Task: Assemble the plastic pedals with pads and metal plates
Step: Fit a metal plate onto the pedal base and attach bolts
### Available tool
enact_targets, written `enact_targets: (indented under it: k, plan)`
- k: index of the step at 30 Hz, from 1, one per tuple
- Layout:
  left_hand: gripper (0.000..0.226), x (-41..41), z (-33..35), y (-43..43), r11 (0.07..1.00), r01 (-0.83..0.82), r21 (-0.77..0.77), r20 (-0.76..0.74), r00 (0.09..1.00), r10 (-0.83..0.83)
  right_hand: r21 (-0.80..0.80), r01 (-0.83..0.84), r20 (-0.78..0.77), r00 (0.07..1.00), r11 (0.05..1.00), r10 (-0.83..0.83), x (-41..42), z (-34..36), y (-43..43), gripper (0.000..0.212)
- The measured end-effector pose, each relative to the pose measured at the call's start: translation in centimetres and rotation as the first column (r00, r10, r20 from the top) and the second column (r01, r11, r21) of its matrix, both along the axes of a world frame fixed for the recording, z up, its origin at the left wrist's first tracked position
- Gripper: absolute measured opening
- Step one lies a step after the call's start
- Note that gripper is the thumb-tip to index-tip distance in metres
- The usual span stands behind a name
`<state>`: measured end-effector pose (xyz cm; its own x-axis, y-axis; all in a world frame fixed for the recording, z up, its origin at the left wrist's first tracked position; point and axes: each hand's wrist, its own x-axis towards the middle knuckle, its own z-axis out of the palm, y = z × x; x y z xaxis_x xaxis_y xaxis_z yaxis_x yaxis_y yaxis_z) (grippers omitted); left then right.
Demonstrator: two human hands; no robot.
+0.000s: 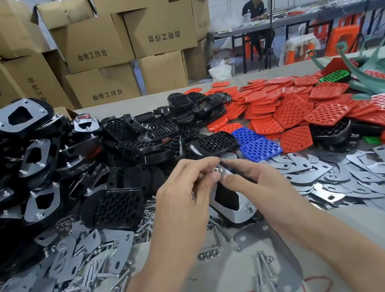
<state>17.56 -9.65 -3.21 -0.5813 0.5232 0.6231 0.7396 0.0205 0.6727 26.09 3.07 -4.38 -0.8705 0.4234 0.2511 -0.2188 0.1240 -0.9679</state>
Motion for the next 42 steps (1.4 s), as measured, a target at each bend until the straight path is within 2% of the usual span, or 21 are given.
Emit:
enact_targets:
  k: [3, 6, 9, 13, 21, 25, 29, 32, 34, 37, 39, 42]
  plan:
    - [0.025, -0.1, 0.0, 0.0, 0.999, -0.033, 0.007, -0.056, 0.998, 0.033, 0.006, -0.016, -0.012, 1.0, 1.0, 0.016, 0.2, 0.3, -0.3, 0.031]
    - [0.021, -0.3, -0.1, 0.0, 0.997, -0.075, 0.013, -0.027, 0.997, 0.076, 0.022, -0.033, -0.027, 0.999, 0.999, 0.034, 0.5, 0.7, -0.7, 0.037]
    - [0.019, -0.4, -0.2, 0.2, 0.997, -0.076, 0.005, 0.024, 0.997, 0.076, 0.018, -0.029, -0.026, 0.999, 0.999, 0.03, 0.7, 0.9, -0.9, 0.045]
    - [0.019, -0.4, -0.2, 0.3, 0.998, -0.068, 0.017, 0.134, 0.989, 0.065, 0.009, -0.05, -0.027, 0.998, 0.999, 0.05, 0.7, 0.8, -0.8, 0.037]
    - [0.015, -0.6, -0.4, 0.3, 0.999, -0.032, 0.026, 0.325, 0.946, 0.022, 0.03, -0.075, -0.047, 0.996, 0.997, 0.076, 0.7, 1.2, -1.0, 0.044]
    - [0.018, -0.7, -0.2, 0.1, 1.0, 0.004, 0.011, 0.288, 0.958, -0.007, 0.021, -0.077, -0.042, 0.996, 0.997, 0.078, 0.7, 1.0, -0.8, 0.042]
    - [0.037, -0.9, 0.2, -0.4, 0.994, 0.089, -0.071, 0.222, 0.972, -0.071, 0.022, -0.037, -0.022, 0.999, 0.999, 0.037, 0.6, 0.6, -0.6, 0.04]
    - [0.044, -0.9, 0.2, -0.7, 0.987, 0.143, -0.077, 0.246, 0.962, -0.121, -0.032, -0.046, -0.019, 0.999, 0.998, 0.046, 0.5, 0.5, -0.3, 0.036]
    - [0.036, -0.7, 0.0, -0.6, 0.994, 0.104, -0.039, 0.266, 0.96, -0.09, -0.027, -0.047, -0.017, 0.999, 0.999, 0.046, 0.5, 0.4, -0.3, 0.035]
    - [0.011, -0.2, -0.1, -0.2, 0.999, -0.023, -0.027, 0.15, 0.988, 0.026, 0.011, -0.051, -0.008, 0.999, 0.999, 0.052, 0.6, 0.5, -0.5, 0.034]
    - [0.004, -0.3, -0.1, -0.1, 0.998, -0.063, -0.032, 0.108, 0.992, 0.066, 0.025, -0.024, 0.011, 1.0, 0.999, 0.023, 0.6, 0.5, -0.5, 0.033]
    - [0.028, -0.2, -0.2, -0.2, 0.997, 0.054, -0.059, 0.072, 0.996, -0.05, 0.01, -0.024, 0.034, 0.999, 1.0, 0.023, 0.6, 0.3, -0.3, 0.035]
